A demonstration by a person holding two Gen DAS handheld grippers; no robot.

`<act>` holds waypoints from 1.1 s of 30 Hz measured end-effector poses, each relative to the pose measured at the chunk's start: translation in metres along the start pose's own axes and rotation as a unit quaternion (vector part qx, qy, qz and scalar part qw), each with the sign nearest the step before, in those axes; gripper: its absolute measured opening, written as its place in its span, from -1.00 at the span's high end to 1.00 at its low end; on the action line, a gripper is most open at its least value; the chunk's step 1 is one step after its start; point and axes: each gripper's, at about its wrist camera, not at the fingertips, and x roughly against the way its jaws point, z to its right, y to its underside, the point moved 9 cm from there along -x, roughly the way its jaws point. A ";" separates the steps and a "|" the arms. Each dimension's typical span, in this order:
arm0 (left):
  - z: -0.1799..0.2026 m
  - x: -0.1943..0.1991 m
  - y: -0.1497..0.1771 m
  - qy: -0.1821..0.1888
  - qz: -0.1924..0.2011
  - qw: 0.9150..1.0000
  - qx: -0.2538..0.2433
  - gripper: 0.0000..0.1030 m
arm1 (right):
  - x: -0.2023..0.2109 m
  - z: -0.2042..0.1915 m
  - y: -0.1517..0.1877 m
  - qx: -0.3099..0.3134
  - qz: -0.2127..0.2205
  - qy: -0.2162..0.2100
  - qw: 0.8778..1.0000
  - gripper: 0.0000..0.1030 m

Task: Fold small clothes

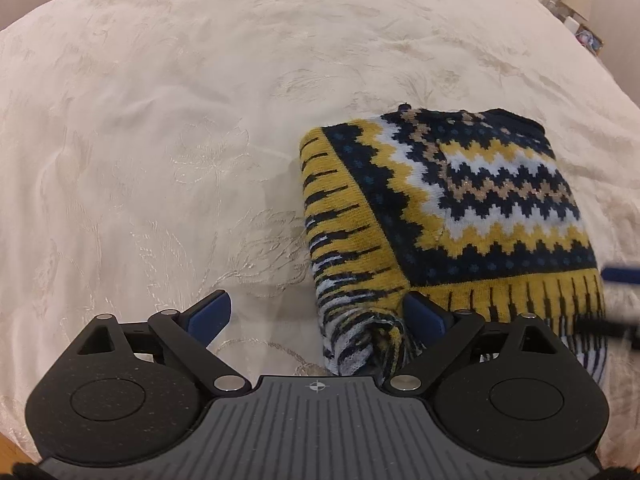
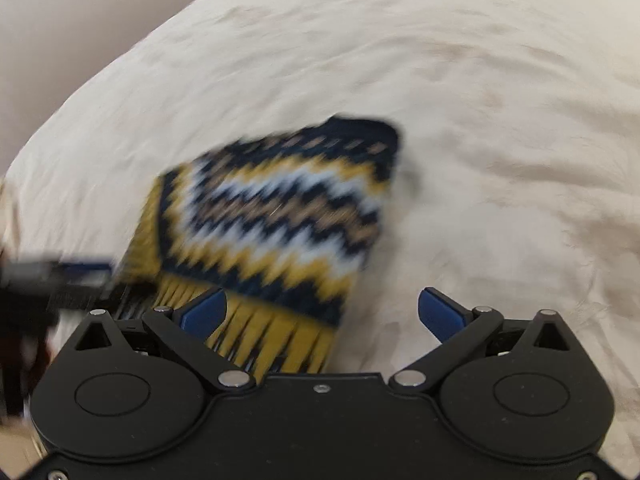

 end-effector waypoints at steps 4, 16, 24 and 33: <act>-0.004 0.002 0.001 0.011 -0.001 1.000 0.018 -0.88 | -0.002 -0.012 0.035 0.037 -0.031 0.002 0.999 -0.99; 0.006 0.100 -0.030 -0.002 0.118 0.993 0.003 -0.99 | 0.065 -0.027 0.041 0.032 0.048 -0.010 0.998 -0.99; 0.034 0.180 -0.058 -0.026 0.205 0.978 -0.014 -0.99 | 0.134 -0.031 -0.012 0.021 0.178 0.005 0.984 -0.99; 0.059 0.219 -0.061 -0.115 0.241 0.963 -0.044 -0.99 | 0.176 -0.037 -0.036 -0.006 0.262 0.064 0.963 -0.99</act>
